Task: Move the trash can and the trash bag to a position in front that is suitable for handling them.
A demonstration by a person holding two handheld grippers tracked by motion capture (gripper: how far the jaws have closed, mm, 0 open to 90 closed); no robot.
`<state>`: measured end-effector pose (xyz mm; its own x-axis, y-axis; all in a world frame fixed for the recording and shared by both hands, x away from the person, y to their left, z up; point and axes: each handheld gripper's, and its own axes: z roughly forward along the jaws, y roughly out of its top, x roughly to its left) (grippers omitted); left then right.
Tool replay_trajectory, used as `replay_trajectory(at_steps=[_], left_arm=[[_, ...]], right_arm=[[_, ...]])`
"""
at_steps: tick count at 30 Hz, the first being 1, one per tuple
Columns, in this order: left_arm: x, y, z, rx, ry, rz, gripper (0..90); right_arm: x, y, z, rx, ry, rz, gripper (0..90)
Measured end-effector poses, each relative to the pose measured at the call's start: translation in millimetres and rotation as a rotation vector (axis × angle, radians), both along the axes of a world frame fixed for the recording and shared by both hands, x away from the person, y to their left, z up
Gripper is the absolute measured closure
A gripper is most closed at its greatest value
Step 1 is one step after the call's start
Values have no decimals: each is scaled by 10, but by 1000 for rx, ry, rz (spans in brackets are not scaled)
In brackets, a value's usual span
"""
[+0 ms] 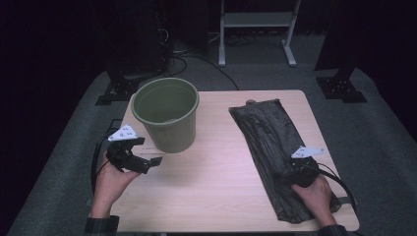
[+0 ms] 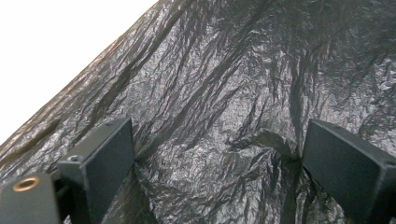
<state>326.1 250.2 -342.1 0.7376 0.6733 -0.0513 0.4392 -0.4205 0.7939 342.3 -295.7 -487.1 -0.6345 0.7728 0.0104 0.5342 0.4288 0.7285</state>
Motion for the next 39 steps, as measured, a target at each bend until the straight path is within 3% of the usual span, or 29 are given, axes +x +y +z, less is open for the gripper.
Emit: replay_trajectory(at_steps=[14,21,35,39], left_arm=[[184,144,386,-16,-12,12,0],[354,272,538,-38,-27,16,0],[811,431,523,-65,-38,82,0],[939,423,481,-43,-32,108,0]], right_arm=[[-1,0,0,0,0,1,79],[-1,1,0,0,0,3,79],[-2,2,1,0,2,4,79],[-1,2,0,1,1,4,79]])
